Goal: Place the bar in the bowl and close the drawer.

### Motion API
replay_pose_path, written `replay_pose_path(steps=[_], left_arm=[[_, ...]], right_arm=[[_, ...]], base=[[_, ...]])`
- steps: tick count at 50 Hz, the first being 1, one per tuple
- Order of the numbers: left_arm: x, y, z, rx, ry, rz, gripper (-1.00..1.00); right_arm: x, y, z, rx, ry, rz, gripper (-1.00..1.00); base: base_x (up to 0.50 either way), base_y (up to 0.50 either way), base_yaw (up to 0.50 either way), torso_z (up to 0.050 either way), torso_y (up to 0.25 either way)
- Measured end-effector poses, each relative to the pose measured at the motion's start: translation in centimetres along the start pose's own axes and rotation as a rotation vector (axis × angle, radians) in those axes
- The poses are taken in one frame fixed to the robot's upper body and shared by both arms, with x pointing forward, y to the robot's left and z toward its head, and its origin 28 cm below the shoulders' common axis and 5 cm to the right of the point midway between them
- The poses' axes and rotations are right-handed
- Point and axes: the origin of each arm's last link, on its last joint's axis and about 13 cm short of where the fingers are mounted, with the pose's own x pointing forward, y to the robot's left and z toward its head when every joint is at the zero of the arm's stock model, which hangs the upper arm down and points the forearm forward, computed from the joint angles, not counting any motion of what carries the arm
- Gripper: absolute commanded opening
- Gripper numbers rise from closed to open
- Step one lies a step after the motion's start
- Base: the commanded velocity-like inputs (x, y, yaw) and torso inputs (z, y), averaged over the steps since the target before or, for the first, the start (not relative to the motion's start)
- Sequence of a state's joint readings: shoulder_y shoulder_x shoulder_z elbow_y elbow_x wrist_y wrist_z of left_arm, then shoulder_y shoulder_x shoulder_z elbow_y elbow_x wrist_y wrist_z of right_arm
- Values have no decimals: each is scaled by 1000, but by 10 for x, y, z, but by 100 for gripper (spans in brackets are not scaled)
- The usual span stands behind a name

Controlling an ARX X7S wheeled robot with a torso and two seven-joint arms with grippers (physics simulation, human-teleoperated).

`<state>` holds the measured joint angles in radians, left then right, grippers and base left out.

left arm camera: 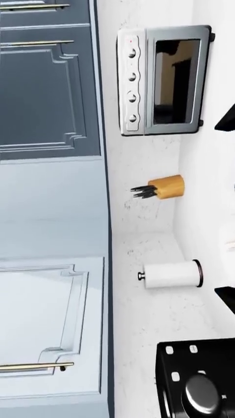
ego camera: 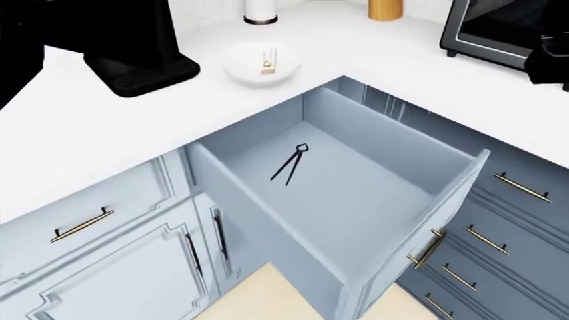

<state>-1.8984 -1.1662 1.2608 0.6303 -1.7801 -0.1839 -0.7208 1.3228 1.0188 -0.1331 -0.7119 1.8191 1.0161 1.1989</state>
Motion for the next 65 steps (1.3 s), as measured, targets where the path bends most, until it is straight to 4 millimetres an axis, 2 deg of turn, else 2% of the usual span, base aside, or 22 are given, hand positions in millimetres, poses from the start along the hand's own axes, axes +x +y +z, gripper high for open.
replay_pose_path(steps=[42, 65], left_arm=[[-2, 0, -5, -6, 15, -5, 100], [-3, 0, -9, -13, 23, -2, 100]], right_arm=[[0, -2, 3, -8, -9, -16, 100], [-5, -5, -1, 3, -10, -55, 100]], base=[[375, -330, 0, 0, 2], [4, -3, 0, 0, 1]])
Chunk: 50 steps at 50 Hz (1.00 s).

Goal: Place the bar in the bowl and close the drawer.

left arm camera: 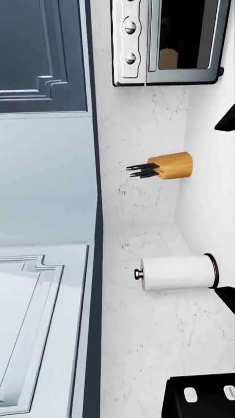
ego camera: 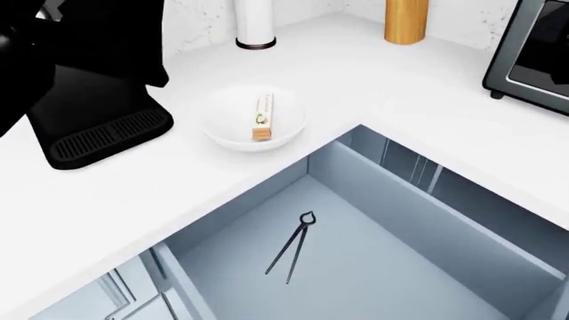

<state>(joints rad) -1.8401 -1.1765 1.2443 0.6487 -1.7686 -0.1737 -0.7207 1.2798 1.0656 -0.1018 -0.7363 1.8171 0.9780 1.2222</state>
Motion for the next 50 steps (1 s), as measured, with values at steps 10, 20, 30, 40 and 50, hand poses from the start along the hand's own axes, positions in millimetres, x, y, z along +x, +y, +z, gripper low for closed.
replay_pose_path(steps=[10, 20, 30, 40, 50], left_arm=[[0, 0, -3, -8, 6, -1, 100], [0, 1, -7, -18, 11, -4, 100], [1, 1, -11, -28, 18, -10, 100], [0, 2, -14, -36, 24, -12, 100], [1, 1, -18, -42, 33, -13, 100]], right_arm=[[-12, -13, -6, 20, 33, -107, 100], [-31, -26, -16, 28, 80, -223, 100], [-56, -39, -30, 38, 135, -336, 100], [-81, -51, -51, 53, 195, -430, 100], [-95, -67, -83, 69, 267, -552, 100]], base=[[0, 0, 0, 0, 0], [0, 0, 0, 0, 0], [0, 0, 0, 0, 0], [0, 0, 0, 0, 0], [0, 0, 0, 0, 0]])
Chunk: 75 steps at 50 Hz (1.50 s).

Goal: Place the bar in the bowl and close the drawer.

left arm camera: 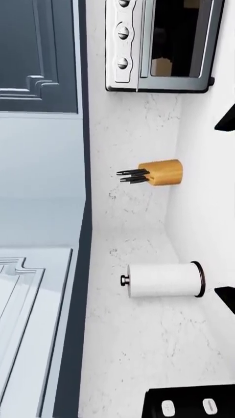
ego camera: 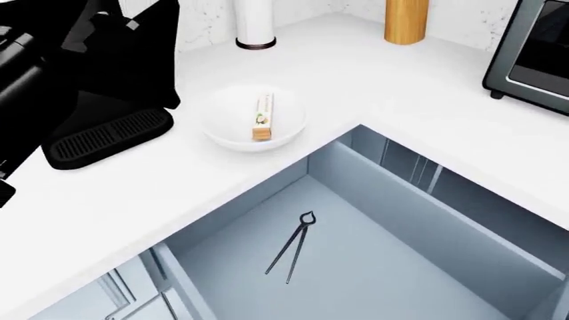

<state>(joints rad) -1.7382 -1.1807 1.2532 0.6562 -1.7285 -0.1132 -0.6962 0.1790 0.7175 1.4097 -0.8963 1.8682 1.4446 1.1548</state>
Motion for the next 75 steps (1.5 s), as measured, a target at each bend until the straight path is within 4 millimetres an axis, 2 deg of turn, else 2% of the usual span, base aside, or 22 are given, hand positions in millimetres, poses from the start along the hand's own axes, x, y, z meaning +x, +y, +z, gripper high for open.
replay_pose_path(steps=[10, 25, 44, 75], left_arm=[[1, 0, -3, -5, 9, -1, 100], [2, 0, -6, -9, 16, -2, 100], [3, -1, -10, -13, 28, -5, 100], [4, -2, -14, -18, 38, -3, 100]], right_arm=[[9, -25, -32, 16, 106, -168, 100], [9, -50, -64, -6, 199, -293, 100], [9, -61, -99, -30, 307, -347, 100], [8, -66, -156, -32, 476, -371, 100]], base=[[0, 0, 0, 0, 0], [0, 0, 0, 0, 0], [0, 0, 0, 0, 0], [0, 0, 0, 0, 0]])
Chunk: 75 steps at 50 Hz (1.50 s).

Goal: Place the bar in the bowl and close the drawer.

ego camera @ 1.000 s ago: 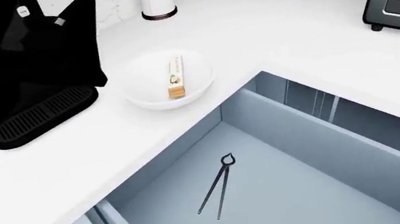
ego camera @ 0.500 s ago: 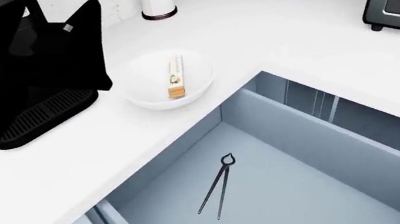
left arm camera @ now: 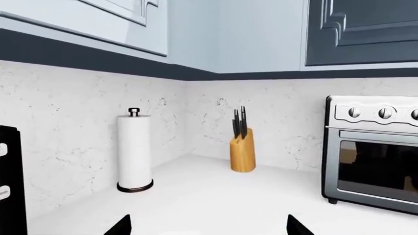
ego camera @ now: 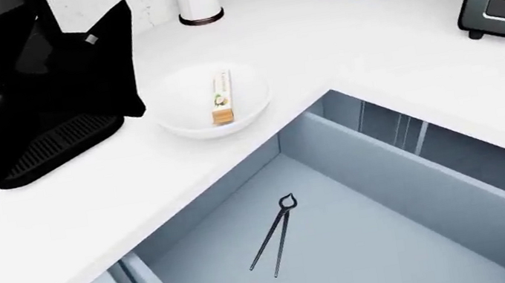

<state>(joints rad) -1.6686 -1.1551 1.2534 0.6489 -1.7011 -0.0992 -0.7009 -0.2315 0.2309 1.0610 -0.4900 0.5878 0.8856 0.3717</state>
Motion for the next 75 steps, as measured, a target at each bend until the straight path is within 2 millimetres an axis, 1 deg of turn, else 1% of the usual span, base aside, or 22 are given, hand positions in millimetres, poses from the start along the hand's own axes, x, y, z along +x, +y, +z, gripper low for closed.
replay_pose_path(steps=[13, 25, 33, 58, 75], left_arm=[[0, 0, -1, -4, 2, -1, 100], [0, 1, -3, -7, 3, 1, 100], [0, 1, -3, -10, 3, 1, 100], [-3, 1, -4, -14, 0, 7, 100], [-4, 2, -2, -12, -4, 8, 100]], right_arm=[[4, 9, -17, -32, 59, 33, 100], [-4, 32, -25, -88, 97, 150, 100], [-8, 41, -24, -154, 81, 165, 100], [-9, 48, -20, -313, -24, 128, 100], [-9, 58, -20, -411, -117, 99, 100]], base=[[0, 0, 0, 0, 0], [0, 0, 0, 0, 0], [0, 0, 0, 0, 0], [0, 0, 0, -1, 0], [0, 0, 0, -4, 0]])
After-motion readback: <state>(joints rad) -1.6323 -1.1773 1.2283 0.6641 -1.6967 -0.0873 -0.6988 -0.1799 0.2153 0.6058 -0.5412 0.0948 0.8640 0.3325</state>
